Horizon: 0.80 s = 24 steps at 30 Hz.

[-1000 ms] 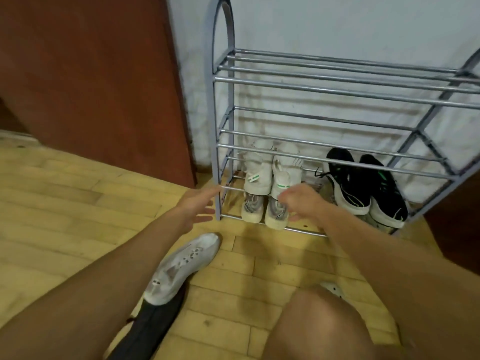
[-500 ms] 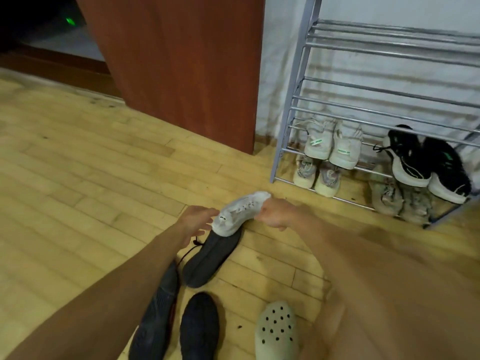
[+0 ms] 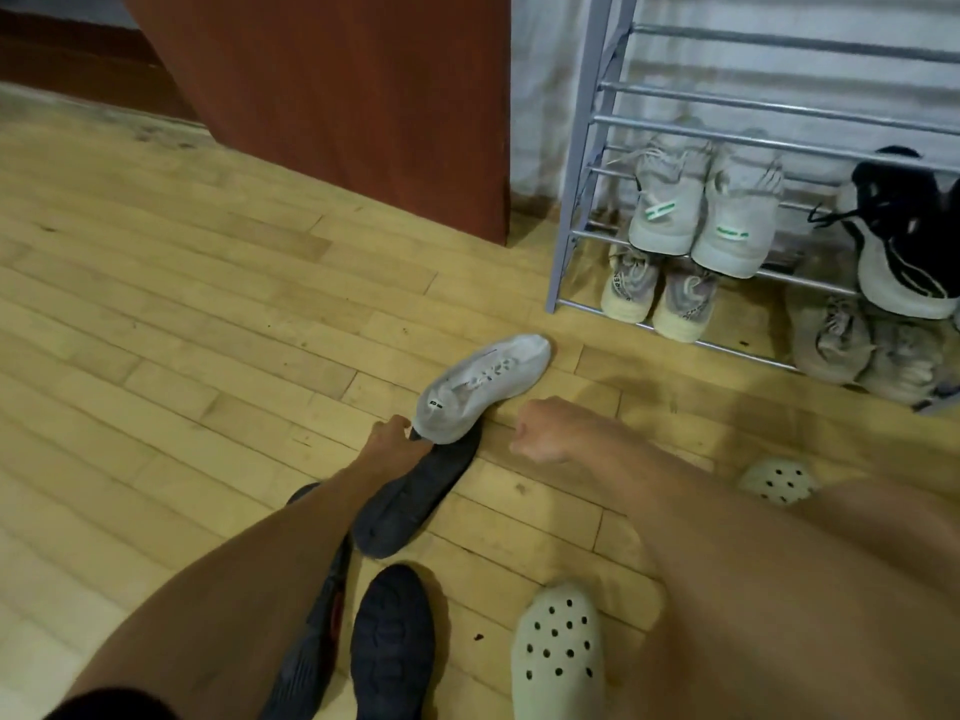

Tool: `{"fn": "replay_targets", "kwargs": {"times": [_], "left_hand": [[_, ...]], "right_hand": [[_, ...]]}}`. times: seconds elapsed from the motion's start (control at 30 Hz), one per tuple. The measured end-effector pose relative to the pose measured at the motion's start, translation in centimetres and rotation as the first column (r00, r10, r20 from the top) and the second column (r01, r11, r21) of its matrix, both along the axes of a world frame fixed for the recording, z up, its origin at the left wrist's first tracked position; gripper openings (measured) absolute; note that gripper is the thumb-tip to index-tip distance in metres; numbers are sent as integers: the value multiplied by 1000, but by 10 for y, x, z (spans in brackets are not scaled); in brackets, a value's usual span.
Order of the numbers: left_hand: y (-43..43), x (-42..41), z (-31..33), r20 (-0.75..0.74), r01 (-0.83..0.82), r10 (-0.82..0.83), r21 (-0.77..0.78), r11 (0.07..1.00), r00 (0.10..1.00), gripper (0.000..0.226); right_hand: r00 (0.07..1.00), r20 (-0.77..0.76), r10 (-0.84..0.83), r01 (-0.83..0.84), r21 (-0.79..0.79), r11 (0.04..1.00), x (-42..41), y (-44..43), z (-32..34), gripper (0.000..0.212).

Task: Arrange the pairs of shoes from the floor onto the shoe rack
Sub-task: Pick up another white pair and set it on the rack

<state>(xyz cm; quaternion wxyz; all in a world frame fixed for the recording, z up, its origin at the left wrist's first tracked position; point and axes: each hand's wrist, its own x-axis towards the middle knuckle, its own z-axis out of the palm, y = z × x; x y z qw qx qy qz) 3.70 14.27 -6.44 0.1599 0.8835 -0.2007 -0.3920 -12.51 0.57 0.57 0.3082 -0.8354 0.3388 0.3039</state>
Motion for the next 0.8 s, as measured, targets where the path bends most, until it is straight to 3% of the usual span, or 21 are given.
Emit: {"fn": "replay_targets", "kwargs": {"times": [0.1, 0.2, 0.43, 0.53, 0.67, 0.8], "left_hand": [[-20, 9, -17, -48, -144, 143, -11, 990, 989, 72], [-41, 11, -29, -99, -258, 256, -6, 966, 962, 62], [-59, 23, -39, -81, -332, 335, 49, 942, 939, 42], [-54, 23, -22, -229, -373, 374, 51, 927, 899, 28], [-50, 4, 9, -523, -452, 384, -3, 892, 761, 23], [-40, -14, 47, -563, -457, 341, -75, 886, 753, 9]], "right_hand": [[999, -9, 32, -32, 26, 999, 2, -14, -17, 20], [1000, -2, 21, -21, 48, 999, 5, -29, -26, 19], [999, 51, -12, 6, 100, 995, 6, -52, -32, 20], [997, 68, -31, 26, 80, 996, 5, -51, -27, 31], [998, 58, -20, 17, 61, 998, 5, -37, -13, 41], [994, 104, -38, 34, 45, 998, -1, -16, 17, 34]]}}
